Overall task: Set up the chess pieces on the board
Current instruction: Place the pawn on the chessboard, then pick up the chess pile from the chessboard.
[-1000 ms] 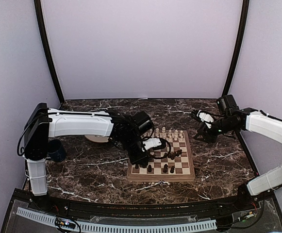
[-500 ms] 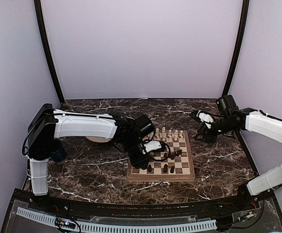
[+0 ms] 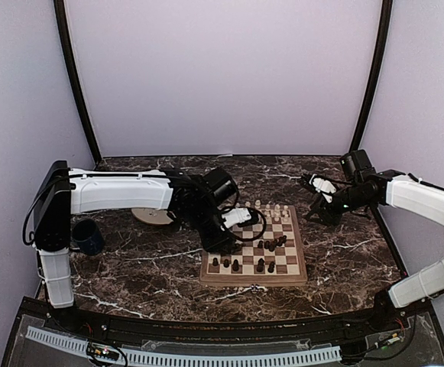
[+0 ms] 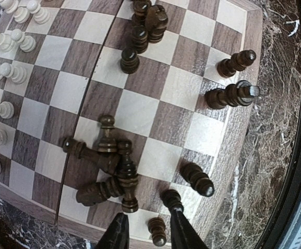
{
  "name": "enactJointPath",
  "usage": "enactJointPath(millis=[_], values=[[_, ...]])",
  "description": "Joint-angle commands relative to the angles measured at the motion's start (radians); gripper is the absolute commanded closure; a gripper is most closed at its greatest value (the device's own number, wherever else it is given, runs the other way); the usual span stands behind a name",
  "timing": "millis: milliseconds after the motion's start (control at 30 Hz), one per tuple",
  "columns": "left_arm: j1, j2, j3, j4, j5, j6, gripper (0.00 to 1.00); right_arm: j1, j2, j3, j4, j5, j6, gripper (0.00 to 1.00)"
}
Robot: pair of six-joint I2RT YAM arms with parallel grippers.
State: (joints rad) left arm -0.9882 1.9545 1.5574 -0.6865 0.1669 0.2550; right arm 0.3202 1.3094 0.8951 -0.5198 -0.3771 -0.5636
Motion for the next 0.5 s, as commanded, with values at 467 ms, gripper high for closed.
enactJointPath(millis=[467], values=[[0.022,0.065,0.016,-0.002,-0.03,0.022,0.76,0.003,0.004,-0.007,0.017,-0.009,0.002,0.57]])
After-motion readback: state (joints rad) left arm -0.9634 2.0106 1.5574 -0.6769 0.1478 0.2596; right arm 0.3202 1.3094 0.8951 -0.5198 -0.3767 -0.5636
